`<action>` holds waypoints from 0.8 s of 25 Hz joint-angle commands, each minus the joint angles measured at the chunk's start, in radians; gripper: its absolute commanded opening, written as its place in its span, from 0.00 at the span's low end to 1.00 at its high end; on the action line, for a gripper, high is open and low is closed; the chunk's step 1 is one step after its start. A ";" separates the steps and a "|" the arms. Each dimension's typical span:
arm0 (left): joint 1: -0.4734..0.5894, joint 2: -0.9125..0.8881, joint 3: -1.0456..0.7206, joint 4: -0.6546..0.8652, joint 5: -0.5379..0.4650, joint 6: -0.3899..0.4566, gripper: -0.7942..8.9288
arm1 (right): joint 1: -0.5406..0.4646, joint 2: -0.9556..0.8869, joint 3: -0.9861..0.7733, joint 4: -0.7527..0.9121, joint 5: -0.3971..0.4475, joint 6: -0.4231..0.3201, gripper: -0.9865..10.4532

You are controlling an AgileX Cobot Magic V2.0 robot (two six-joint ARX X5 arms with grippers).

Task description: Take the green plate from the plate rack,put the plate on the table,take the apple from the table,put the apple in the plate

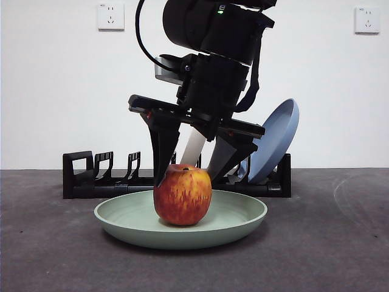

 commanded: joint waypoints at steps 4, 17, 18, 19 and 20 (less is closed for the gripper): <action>0.003 -0.004 -0.005 0.004 0.002 -0.006 0.40 | 0.002 0.019 -0.003 -0.002 0.001 0.007 0.34; 0.003 -0.004 -0.005 0.004 0.001 -0.006 0.40 | 0.002 0.018 0.078 -0.098 -0.003 0.006 0.56; 0.003 -0.004 -0.005 0.004 0.001 -0.006 0.40 | 0.002 0.017 0.101 -0.123 -0.003 0.006 0.56; 0.003 -0.004 -0.005 0.004 0.001 -0.005 0.40 | 0.002 0.016 0.128 -0.153 -0.003 0.005 0.56; 0.003 -0.004 -0.005 0.004 0.001 -0.005 0.40 | 0.002 0.014 0.154 -0.180 -0.003 0.000 0.56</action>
